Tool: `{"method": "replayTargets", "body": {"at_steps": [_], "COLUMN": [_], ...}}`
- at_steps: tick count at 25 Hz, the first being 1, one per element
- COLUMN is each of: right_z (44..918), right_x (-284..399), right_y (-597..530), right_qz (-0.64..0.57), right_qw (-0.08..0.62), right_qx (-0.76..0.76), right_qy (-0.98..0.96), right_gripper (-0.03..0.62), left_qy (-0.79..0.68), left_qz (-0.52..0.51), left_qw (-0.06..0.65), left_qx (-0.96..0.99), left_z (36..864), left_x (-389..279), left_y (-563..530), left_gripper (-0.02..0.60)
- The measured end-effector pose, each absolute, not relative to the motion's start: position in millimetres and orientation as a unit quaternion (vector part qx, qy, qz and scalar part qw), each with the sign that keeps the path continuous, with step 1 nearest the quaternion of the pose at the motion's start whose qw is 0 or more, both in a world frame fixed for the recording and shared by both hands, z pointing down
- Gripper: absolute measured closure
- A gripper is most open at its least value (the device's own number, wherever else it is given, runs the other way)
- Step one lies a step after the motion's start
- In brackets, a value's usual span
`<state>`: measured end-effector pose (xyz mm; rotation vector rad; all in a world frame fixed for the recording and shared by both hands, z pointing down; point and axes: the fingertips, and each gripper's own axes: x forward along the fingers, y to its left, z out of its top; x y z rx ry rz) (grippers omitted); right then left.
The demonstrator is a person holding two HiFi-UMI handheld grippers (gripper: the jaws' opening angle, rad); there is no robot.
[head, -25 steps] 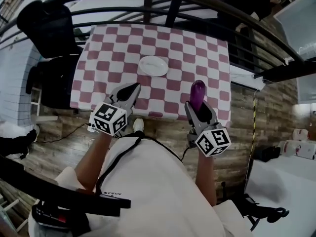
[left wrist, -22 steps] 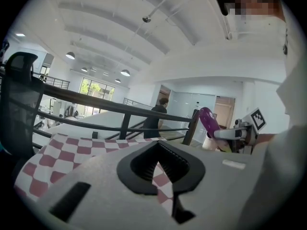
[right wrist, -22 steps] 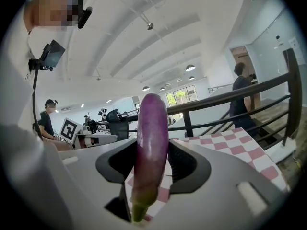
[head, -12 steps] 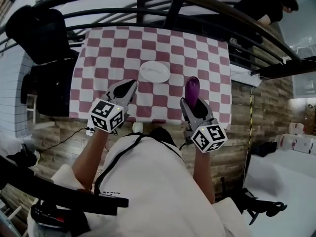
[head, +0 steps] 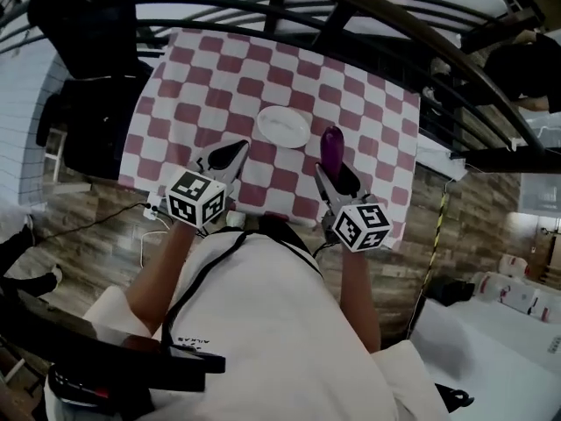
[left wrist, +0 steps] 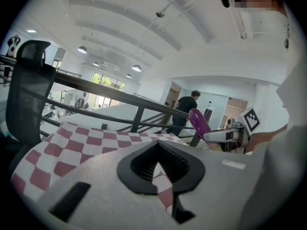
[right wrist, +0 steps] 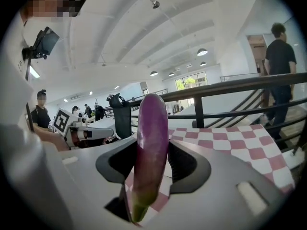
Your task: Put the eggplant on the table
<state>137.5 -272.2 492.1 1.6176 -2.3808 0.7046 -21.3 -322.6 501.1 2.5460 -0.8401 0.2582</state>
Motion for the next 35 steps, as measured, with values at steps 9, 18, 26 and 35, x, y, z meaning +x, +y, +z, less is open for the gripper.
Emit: {"method": "replayTargets", "body": {"at_steps": [9,18,26,35], "right_z": [529,613,666,703], "right_x": [139,137,138,137], "right_y": [-319,-360,-381,-398], "right_qz": [0.229,0.214,0.181,0.161], "right_qw": [0.144,0.274,0.37,0.437], "right_qx": [0.466,0.385,0.322,0.279], "right_qy": [-0.842,-0.855,-0.853,-0.84], "right_gripper": [0.391,0.391,0.391,0.391], "left_qy": [-0.355,-0.376,-0.391,-0.416], "left_qz": [0.104,0.144,0.17,0.172], "left_qw": [0.24,0.244,0.256,0.265], "left_qx": [0.898,0.882,0.868,0.853], "left_z": [526,550,571,581], "left_x": [6,29,33,32], "left_y": [-327,-337,-344,-353], "left_gripper": [0.577,0.577,0.577,0.577]}}
